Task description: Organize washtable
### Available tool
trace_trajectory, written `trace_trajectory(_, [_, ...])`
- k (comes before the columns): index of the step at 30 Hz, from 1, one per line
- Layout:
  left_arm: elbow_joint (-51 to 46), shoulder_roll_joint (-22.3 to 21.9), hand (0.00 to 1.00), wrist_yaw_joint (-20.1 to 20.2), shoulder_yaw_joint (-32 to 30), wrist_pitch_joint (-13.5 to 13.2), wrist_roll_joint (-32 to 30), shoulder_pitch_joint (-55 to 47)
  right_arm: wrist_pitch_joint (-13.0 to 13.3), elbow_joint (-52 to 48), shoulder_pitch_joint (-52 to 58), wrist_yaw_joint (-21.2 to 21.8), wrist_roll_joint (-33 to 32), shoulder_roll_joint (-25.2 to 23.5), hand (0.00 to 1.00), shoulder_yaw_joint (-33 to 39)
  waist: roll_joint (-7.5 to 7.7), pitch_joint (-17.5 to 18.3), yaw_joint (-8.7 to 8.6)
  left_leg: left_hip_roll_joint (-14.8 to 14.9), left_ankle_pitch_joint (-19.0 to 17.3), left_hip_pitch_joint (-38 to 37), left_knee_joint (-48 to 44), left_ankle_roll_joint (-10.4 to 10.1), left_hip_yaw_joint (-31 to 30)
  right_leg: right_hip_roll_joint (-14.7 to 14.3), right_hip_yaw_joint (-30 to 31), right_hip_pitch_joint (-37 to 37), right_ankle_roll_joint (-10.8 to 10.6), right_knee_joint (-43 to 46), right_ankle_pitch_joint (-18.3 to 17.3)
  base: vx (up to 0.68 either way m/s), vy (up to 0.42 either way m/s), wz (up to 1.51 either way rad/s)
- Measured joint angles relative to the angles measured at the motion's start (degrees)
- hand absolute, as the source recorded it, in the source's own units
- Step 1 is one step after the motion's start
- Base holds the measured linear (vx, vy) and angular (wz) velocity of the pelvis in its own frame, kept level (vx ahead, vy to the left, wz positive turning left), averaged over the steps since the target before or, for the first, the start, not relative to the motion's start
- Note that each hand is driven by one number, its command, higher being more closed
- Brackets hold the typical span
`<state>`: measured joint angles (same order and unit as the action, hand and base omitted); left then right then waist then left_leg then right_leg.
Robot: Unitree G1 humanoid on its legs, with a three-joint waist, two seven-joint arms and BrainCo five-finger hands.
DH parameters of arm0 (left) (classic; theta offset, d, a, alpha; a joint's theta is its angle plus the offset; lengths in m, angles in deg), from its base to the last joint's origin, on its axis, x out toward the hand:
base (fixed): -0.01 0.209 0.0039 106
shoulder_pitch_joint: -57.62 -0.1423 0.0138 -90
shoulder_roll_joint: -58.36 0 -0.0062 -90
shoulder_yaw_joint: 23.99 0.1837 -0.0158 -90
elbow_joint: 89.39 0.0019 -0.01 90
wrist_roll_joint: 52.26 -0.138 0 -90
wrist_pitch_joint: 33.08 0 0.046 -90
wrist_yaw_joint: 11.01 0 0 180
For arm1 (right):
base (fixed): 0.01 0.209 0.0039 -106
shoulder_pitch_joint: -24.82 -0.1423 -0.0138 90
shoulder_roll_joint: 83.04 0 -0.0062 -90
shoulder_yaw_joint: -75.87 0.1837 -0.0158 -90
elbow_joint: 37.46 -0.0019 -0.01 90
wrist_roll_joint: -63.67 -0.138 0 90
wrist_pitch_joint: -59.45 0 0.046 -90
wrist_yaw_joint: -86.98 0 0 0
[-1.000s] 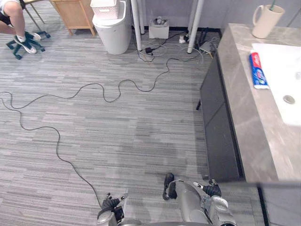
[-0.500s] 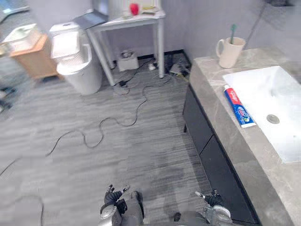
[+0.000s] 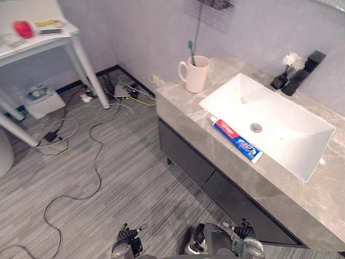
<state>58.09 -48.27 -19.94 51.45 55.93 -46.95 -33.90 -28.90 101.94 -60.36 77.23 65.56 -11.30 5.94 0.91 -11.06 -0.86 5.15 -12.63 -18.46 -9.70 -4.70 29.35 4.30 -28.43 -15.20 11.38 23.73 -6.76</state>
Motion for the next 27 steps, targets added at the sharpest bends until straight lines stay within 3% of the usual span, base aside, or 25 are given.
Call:
trace_trajectory(2, [-2.44,-1.71,0.0,0.13,1.37,-0.22,-1.78,0.39,-0.32,-0.89,0.04,-0.11,-0.08,0.92,0.0,0.83,-1.58,-0.22,-1.06,2.68,2.53,3.42,-11.58,-3.76,-2.49,-0.25,0.39,2.6,-1.45,-0.56,-3.32,0.49,-0.077,-0.13])
trace_trajectory(3, [-3.38,-2.0,0.0,0.13,1.38,-0.27,-2.13,0.36,-0.83,-1.01,0.1,-0.25,-0.23,0.26,0.0,1.09,-1.7,-0.31,-1.1,5.53,3.59,7.64,-22.65,-4.21,-3.62,-0.99,1.0,4.7,-1.82,-2.05,-3.83,0.38,-0.111,-0.12])
trace_trajectory(5, [-3.6,-3.04,0.0,0.18,1.56,-0.22,-2.12,0.18,-2.64,-0.61,0.19,-0.41,-1.44,-0.2,0.0,1.53,-1.65,-0.4,-0.46,8.67,1.93,12.04,-33.69,-3.32,-4.55,-2.58,3.11,8.14,-1.84,-4.65,-3.84,0.22,-0.042,-0.52])
trace_trajectory(6, [-4.0,-3.34,0.0,0.2,1.73,-0.19,-2.17,0.23,-3.07,-0.52,0.19,-0.35,-1.97,-0.3,0.0,2.06,-1.5,-0.44,-0.38,8.94,1.35,13.16,-34.81,-2.49,-4.52,-2.74,3.67,9.16,-1.87,-5.33,-3.83,0.22,-0.025,-0.72])
trace_trajectory(7, [-5.01,-3.36,0.0,0.32,3.25,-0.23,-2.17,0.39,-3.45,-0.25,0.1,-0.33,-2.35,-0.71,0.0,2.24,-1.11,-0.68,-0.29,8.79,0.35,14.68,-33.68,-0.85,-4.55,-2.94,5.58,10.77,-2.09,-6.43,-3.73,0.17,-0.011,-0.56])
trace_trajectory(10, [-5.38,-3.33,0.0,0.38,3.74,-0.51,-2.16,0.11,-3.35,-0.1,0.38,-0.29,-2.1,-0.76,0.0,1.94,-1.08,-0.73,0.42,8.39,-0.72,17.86,-24.25,0.96,-8.86,-3.98,10.04,12.61,-3.54,-7.38,-3.75,0.17,0.048,-0.93])
trace_trajectory(12, [-5.36,-3.38,0.0,0.22,3.69,-0.55,-2.15,-0.05,-2.45,-0.08,0.89,-0.3,-1.09,-0.72,0.0,0.81,-1.0,-0.19,0.95,5.52,-0.78,19.29,-13.37,1.07,-20.59,-4.57,15.26,12.58,-6.27,-7.2,-4.32,0.1,0.148,-0.97])
trace_trajectory(14, [-5.13,-3.45,0.0,0.21,3.66,-0.51,-2.2,-0.47,-1.82,0.06,1.52,-0.31,-0.52,-0.27,0.0,0.0,-1.5,1.05,1.55,4.1,-0.27,19.4,-9.15,1.03,-25.2,-4.73,18.62,11.72,-7.77,-6.74,-4.52,0.06,0.204,-1.12])
trace_trajectory(16, [-4.95,-3.88,0.0,0.22,3.66,-0.48,-2.37,-1.2,-1.78,-0.26,1.89,-0.26,-0.18,0.68,0.0,-0.24,-3.29,2.26,1.47,4.73,2.21,17.93,-4.7,0.05,-24.04,-5.9,22.39,10.72,-9.26,-5.38,-4.85,0.09,0.259,-1.16])
trace_trajectory(17, [-4.52,-3.53,0.0,0.15,2.96,-0.48,-2.67,-1.26,-1.81,-0.29,2.04,-0.22,-0.18,0.38,0.0,-0.35,-3.02,2.77,1.51,4.43,2.07,16.47,-4.06,-1.57,-21.48,-5.17,24.9,10.44,-10.56,-4.21,-5.22,0.08,0.248,-0.78])
trace_trajectory(21, [-3.61,-2.38,0.0,0.18,2.71,-0.52,-2.95,-1.4,-1.76,-0.2,2.93,-0.11,-0.14,-1.06,0.0,-0.62,-0.43,4.43,1.65,1.8,2.14,13.27,0.19,0.25,-14.16,-3.68,30.82,8.79,-12.5,-4.43,-4.29,0.1,0.265,-0.81])
trace_trajectory(24, [-2.6,-2.44,0.0,0.32,2.91,-0.48,-3.81,-1.12,-1.68,0.64,2.84,-0.07,-0.11,-1.12,0.0,-0.74,-0.29,4.56,1.57,1.2,2.15,11.52,1.23,0.28,-11.31,-3.78,33.02,9.4,-13.56,-7.03,-2.65,0.08,0.136,-0.54])
trace_trajectory(25, [-2.39,-2.55,0.0,0.33,3.01,-0.48,-3.8,-1.03,-1.69,1.06,2.4,-0.09,-0.03,-0.94,0.0,-0.75,-0.43,4.53,1.61,1.26,2.17,11.29,1.37,0.31,-10.49,-3.7,32.9,9.42,-13.95,-7.47,-2.12,0.03,0.064,-0.48])
trace_trajectory(26, [-2.38,-2.61,0.0,0.31,3.15,-0.52,-3.77,-0.96,-1.81,1.56,1.75,-0.09,0.24,-0.43,0.0,-0.8,-0.91,4.25,1.72,1.68,2.24,10.61,1.98,0.42,-8.59,-2.86,28.22,8.69,-14.26,-7.48,-1.39,0.01,0.042,-0.59])
trace_trajectory(27, [-2.38,-2.34,0.0,0.23,3.16,-0.53,-3.76,-1.07,-1.83,1.91,1.41,-0.1,0.52,-0.22,0.0,-0.78,-0.86,4.19,1.73,1.58,2.24,10.07,2.24,0.43,-7.1,-0.16,19.19,8.02,-13.21,-6.82,-2.06,-0.02,0.021,-0.57])
